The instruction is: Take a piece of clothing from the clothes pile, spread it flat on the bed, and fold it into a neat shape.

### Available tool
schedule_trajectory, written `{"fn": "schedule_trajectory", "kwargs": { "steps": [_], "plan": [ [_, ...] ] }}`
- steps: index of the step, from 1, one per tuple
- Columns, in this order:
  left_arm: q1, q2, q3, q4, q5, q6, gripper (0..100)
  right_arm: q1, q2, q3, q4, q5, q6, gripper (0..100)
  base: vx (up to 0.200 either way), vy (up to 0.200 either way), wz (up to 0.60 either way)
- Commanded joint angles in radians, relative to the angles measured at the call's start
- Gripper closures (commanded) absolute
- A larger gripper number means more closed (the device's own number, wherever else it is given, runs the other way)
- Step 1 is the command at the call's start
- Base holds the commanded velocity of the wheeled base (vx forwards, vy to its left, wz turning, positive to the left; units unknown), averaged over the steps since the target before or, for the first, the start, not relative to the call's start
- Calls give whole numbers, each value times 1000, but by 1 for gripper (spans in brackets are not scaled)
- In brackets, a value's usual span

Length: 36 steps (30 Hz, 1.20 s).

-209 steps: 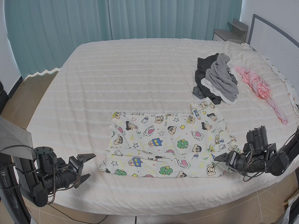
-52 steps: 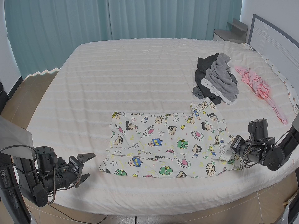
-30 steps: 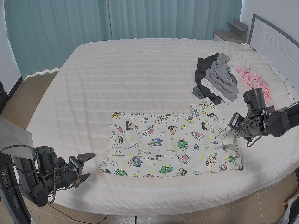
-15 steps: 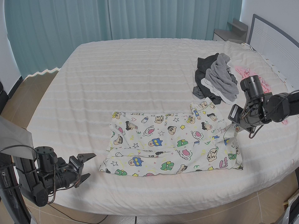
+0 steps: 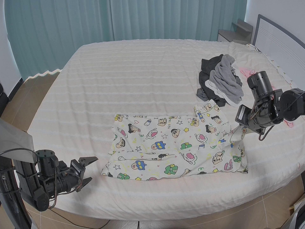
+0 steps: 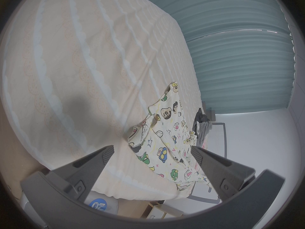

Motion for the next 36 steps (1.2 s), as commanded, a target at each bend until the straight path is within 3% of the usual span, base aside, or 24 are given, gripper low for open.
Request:
{"fn": "schedule_trajectory", "kwargs": {
  "steps": [1,12,25,31,32,36],
  "plan": [
    [0,1,0,-6,0,0,0,15,-24,-14,21,-13,-3,100,0,0,0],
    [0,1,0,-6,0,0,0,43,22,-4,36,-14,16,100,0,0,0],
    [0,1,0,-6,0,0,0,50,43,164,24,-5,65,100,0,0,0],
    [0,1,2,-7,0,0,0,78,68,230,16,-1,137,100,0,0,0],
    [0,1,2,-6,0,0,0,89,78,259,-14,-2,174,100,0,0,0],
    [0,1,2,-7,0,0,0,90,97,305,-85,-2,191,100,0,0,0]
  ]
}}
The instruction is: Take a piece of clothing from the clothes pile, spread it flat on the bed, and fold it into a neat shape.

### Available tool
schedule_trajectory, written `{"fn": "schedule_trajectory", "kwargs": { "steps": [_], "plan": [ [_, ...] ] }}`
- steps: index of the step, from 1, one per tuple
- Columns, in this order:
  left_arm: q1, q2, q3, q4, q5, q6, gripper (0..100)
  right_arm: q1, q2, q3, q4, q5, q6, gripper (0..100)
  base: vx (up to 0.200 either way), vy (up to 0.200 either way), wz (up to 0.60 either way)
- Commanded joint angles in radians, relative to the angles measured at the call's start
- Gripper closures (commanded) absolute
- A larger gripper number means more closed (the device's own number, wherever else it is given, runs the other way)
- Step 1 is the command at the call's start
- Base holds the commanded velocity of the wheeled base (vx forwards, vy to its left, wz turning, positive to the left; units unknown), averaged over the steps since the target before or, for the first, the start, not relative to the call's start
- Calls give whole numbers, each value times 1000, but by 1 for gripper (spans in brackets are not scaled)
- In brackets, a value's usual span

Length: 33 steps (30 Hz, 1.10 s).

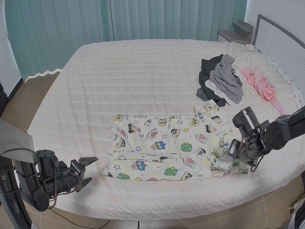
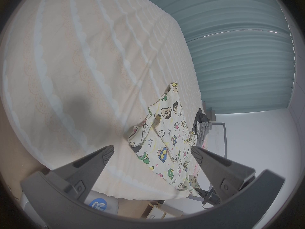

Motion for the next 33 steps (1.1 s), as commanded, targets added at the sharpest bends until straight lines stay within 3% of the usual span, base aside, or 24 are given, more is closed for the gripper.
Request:
{"fn": "schedule_trajectory", "kwargs": {
  "steps": [1,4,12,13,23,30,33],
  "plan": [
    [0,1,0,-7,0,0,0,8,30,52,-37,0,15,100,0,0,0],
    [0,1,0,-6,0,0,0,18,55,109,-133,0,33,100,0,0,0],
    [0,1,0,-6,0,0,0,34,70,167,-212,1,73,100,0,0,0],
    [0,1,0,-6,0,0,0,34,72,175,-215,0,73,0,0,0,0],
    [-2,1,-1,-6,12,0,0,62,-106,224,-207,0,64,0,0,0,0],
    [-2,1,-1,-6,14,0,0,189,-177,155,-205,4,38,0,0,0,0],
    [-2,1,0,-6,14,0,0,212,-126,98,-212,58,44,0,0,0,0]
  ]
}}
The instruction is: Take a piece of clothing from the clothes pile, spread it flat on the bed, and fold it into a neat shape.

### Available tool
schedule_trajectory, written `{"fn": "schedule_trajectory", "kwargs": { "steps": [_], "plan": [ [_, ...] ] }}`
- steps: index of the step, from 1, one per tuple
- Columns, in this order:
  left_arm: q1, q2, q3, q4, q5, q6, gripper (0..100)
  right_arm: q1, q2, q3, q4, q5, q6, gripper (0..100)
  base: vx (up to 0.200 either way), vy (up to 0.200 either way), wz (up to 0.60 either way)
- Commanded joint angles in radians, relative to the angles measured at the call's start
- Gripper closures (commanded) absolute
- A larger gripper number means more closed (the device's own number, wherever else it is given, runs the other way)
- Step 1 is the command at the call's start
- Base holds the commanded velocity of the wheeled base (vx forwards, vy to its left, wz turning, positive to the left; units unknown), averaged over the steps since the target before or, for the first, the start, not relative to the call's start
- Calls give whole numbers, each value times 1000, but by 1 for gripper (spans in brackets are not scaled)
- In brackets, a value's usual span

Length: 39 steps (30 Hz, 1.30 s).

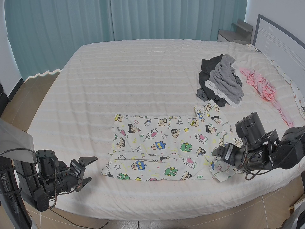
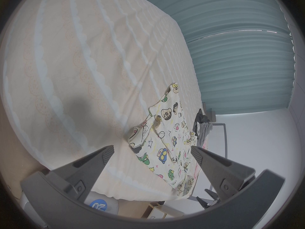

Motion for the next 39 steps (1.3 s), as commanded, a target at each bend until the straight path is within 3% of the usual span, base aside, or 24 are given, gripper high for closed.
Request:
{"fn": "schedule_trajectory", "kwargs": {
  "steps": [1,7,10,15,29,39],
  "plan": [
    [0,1,2,-6,1,0,0,58,12,-72,-6,41,0,0,0,0,0],
    [0,1,0,-6,1,0,0,32,185,-137,-15,217,13,0,0,0,0],
    [0,1,2,-6,1,0,0,30,251,-158,-39,245,12,0,0,0,0],
    [0,2,2,-6,1,0,0,18,345,-200,-113,245,1,0,0,0,0],
    [0,1,2,-6,1,0,0,-62,484,-318,-142,236,-37,0,0,0,0],
    [0,1,2,-6,1,0,0,-99,535,-321,-299,200,-34,0,0,0,0]
  ]
}}
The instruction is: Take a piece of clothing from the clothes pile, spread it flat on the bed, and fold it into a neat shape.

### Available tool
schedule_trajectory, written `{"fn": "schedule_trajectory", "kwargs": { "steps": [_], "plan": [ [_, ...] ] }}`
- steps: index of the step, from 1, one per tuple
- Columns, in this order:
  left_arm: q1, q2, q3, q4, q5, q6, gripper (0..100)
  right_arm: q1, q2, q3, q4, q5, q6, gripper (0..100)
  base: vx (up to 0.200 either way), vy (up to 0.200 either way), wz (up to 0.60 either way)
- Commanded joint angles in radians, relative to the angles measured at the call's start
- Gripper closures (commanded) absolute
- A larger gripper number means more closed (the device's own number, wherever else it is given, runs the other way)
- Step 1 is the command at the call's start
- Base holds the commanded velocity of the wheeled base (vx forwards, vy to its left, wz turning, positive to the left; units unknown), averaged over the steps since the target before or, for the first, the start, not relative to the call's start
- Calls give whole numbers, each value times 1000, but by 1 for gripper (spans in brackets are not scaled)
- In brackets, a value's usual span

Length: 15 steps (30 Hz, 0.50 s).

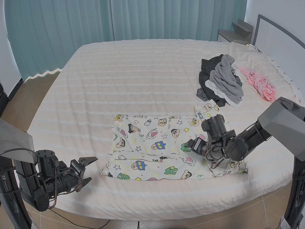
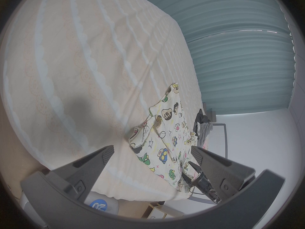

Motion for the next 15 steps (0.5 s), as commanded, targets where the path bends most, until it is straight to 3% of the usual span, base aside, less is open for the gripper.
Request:
{"fn": "schedule_trajectory", "kwargs": {
  "steps": [1,5,15],
  "plan": [
    [0,0,0,-6,0,0,0,-11,27,-1,-20,-15,2,0,0,0,0],
    [0,0,0,-7,0,0,0,-22,46,-3,-84,-62,-3,0,0,0,0],
    [0,0,0,-6,0,0,0,-3,-89,59,-84,-46,23,0,0,0,0]
  ]
}}
